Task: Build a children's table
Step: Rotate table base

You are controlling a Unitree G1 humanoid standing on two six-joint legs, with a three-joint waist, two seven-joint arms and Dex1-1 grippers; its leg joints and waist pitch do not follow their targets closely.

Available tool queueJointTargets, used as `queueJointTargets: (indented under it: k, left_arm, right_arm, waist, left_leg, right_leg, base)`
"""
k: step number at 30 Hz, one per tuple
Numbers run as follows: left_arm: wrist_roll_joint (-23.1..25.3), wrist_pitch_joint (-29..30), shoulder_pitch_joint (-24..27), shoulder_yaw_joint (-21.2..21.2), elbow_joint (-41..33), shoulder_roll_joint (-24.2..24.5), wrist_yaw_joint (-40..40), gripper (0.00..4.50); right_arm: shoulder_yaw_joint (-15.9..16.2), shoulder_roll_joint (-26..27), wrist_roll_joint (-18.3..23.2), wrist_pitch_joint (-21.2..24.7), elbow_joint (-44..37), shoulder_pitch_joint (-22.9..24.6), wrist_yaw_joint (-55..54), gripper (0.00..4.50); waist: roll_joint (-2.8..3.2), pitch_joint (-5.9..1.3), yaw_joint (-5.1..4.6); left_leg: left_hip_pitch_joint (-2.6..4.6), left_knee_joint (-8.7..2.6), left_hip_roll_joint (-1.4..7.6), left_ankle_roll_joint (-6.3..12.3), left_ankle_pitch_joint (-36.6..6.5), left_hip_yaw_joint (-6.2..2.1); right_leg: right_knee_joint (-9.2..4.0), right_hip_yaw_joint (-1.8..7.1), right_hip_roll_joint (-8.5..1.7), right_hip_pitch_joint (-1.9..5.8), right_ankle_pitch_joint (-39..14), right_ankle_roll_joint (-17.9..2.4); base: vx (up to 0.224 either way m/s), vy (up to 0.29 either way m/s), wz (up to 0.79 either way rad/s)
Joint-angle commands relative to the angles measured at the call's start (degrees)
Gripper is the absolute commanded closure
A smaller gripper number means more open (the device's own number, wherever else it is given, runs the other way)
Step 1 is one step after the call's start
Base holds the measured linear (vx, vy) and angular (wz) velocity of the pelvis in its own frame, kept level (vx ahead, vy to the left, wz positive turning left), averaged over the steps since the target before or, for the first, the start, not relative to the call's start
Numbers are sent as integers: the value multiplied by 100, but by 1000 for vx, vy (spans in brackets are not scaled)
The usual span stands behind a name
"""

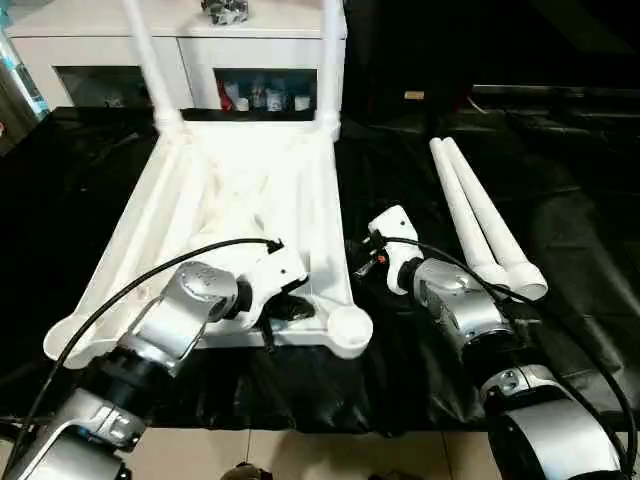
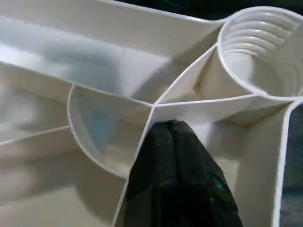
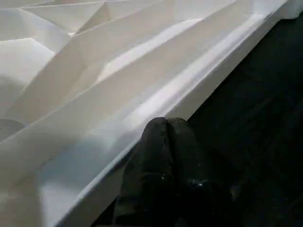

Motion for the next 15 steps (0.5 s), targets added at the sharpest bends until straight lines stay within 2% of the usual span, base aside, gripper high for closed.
queueJointTargets:
  k: [1, 4, 6, 8, 12, 13, 14, 15]
  left_arm:
    - [14, -252, -278, 140, -5, -219, 239, 450]
    - [34, -288, -308, 156, 46, -248, 301, 450]
    - [63, -470, -377, 227, 166, -321, 478, 450]
    - [87, -608, -404, 265, 229, -346, 588, 450]
    - [75, -918, -396, 330, 280, -385, 703, 450]
    - [30, -993, -389, 370, 277, -421, 724, 450]
    - [-57, -1082, -341, 411, 142, -463, 658, 450]
    - [-80, -1106, -326, 420, 99, -473, 635, 450]
  right_arm:
    - [162, 233, 86, -116, 6, -150, 254, 448]
    - [134, 219, 102, -124, 18, -155, 250, 448]
    - [45, 77, 42, -150, -52, -118, 17, 448]
    - [-54, -30, 33, -96, -153, -81, -156, 448]
    - [-271, -345, 172, 151, -757, 178, -138, 448]
    - [-328, -444, 205, 243, -1021, 299, -88, 448]
    - [-416, -577, 266, 436, -1486, 504, -43, 448]
    - [-439, -611, 283, 490, -1610, 558, -33, 448]
  waist:
    - [-9, -433, 60]
    - [-12, -430, 62]
    - [-21, -432, 78]
    - [-19, -436, 93]
    - [-15, -452, 184]
    - [-17, -448, 189]
    - [-24, -451, 221]
    - [-26, -452, 257]
  left_leg:
    - [108, -393, 244, 112, -1417, -89]
    - [96, -398, 244, 112, -1420, -94]
    - [117, -391, 246, 114, -1439, -89]
    - [100, -395, 246, 115, -1383, -94]
    - [119, -386, 264, 154, -1277, -90]
    - [114, -385, 253, 160, -1269, -82]
    - [120, -378, 251, 153, -1248, -73]
    - [117, -382, 257, 168, -1181, -81]
  right_leg:
    - [-403, 264, -404, 287, -1304, -1342]
    - [-409, 260, -408, 295, -1344, -1327]
    - [-420, 264, -411, 275, -1391, -1311]
    - [-408, 260, -409, 293, -1342, -1304]
    - [-388, 262, -405, 294, -1152, -1254]
    - [-393, 263, -394, 295, -1135, -1247]
    - [-390, 267, -394, 290, -1106, -1218]
    - [-386, 270, -390, 303, -1045, -1170]
  base:
    - [0, 0, 0]
    - [0, 0, 0]
    - [0, 0, 0]
    - [0, 0, 0]
    - [0, 0, 0]
    - [0, 0, 0]
    - [0, 0, 0]
    - [0, 0, 0]
